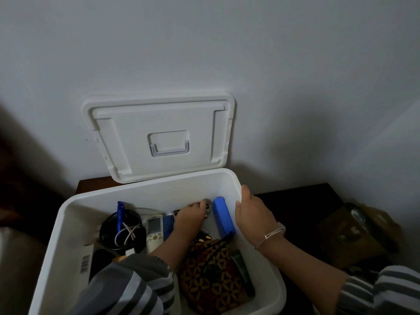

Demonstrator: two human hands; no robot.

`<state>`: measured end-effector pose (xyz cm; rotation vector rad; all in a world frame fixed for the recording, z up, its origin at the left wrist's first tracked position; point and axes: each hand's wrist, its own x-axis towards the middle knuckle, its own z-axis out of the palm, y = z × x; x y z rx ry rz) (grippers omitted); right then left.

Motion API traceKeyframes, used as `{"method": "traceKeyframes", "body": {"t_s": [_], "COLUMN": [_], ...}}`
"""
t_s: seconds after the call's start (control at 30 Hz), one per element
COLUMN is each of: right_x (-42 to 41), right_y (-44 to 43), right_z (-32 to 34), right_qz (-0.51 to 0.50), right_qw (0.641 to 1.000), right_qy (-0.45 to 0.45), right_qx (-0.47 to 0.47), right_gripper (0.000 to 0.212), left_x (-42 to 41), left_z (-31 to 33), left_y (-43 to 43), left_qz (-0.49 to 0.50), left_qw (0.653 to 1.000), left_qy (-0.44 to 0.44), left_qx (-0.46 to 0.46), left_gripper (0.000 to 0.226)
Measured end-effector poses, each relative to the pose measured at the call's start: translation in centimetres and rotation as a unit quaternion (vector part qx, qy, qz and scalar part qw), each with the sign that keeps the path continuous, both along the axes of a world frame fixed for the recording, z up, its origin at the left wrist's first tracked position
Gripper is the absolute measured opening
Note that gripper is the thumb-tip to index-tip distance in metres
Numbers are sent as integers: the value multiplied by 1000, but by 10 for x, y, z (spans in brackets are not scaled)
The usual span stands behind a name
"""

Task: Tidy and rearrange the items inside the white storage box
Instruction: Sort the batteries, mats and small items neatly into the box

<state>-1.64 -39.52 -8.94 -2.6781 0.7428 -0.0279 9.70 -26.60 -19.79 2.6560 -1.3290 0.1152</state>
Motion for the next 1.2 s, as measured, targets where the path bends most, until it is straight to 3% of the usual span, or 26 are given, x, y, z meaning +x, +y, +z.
{"method": "traceKeyframes", "body": {"t_s": [0.23, 0.47, 0.7, 1.03, 1.2], "right_x": [0, -1, -1, -1, -1], "right_y": [0, 0, 0, 0, 0], "right_z": [2, 5, 2, 3, 5], "right_qz": [6, 8, 9, 7, 4], "right_qw": [1000, 1000, 1000, 1000, 1000], "right_qy": [-2, -4, -7, -6, -6], "right_qx": [3, 10, 3, 3, 9], "right_gripper": [47, 44, 45, 45, 46], "left_x": [5, 0, 0, 15, 11], "left_z": [-15, -19, -20, -16, -12], "left_y": [2, 1, 2, 6, -3], "left_qz": [11, 41, -12, -15, 24], "left_qw": [992, 988, 991, 967, 951], "left_qy": [123, 151, 127, 236, 267], "left_qx": [3, -17, -42, -93, -152], "left_gripper": [45, 40, 35, 38, 14]}}
